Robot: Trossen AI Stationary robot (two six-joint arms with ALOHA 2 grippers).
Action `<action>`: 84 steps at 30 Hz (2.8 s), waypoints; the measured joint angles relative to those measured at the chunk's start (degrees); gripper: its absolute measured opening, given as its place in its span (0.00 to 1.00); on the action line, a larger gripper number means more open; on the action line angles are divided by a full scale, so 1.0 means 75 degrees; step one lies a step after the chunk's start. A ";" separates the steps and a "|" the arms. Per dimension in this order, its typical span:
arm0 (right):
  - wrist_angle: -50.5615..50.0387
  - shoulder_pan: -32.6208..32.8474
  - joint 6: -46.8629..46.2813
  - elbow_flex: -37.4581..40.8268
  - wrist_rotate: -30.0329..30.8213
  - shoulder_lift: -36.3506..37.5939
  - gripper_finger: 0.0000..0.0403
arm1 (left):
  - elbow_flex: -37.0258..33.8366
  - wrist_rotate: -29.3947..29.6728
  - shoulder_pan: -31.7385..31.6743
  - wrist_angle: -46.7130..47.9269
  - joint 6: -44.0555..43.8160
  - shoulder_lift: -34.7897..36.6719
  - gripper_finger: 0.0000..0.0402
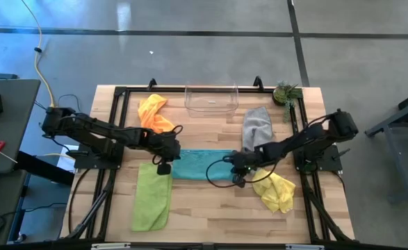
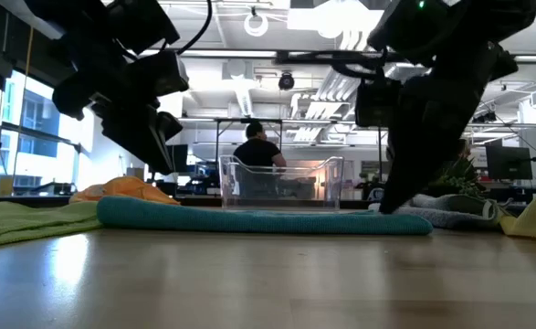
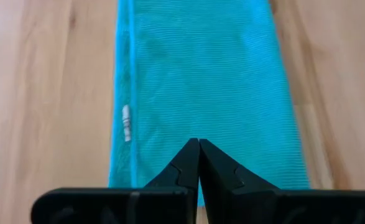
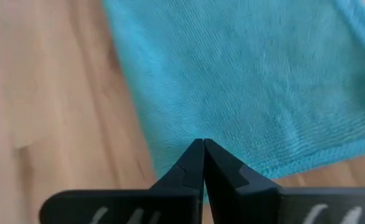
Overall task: Fold microfiber towels
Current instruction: Fold the blue towel on the table
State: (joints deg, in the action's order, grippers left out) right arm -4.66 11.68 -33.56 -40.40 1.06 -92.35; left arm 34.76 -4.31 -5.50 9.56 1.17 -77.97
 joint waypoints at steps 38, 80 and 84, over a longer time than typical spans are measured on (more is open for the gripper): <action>-0.1866 -0.0841 0.1481 -0.0819 0.0486 0.0550 0.00 | 0.0035 0.0206 -0.0688 0.0027 0.0475 -0.1496 0.00; -0.1287 -0.1282 0.1066 -0.0117 0.0851 0.0210 0.00 | -0.0772 -0.0479 0.1072 -0.1271 -0.0969 -0.0233 0.00; -0.1031 -0.1553 0.1360 -0.0148 0.0763 -0.0181 0.00 | -0.0841 -0.0477 0.1188 -0.1634 -0.1130 -0.0583 0.00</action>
State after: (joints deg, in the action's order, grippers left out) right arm -12.39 0.03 -23.36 -41.51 6.78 -93.70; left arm 28.45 -7.89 3.41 -2.69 -7.30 -82.34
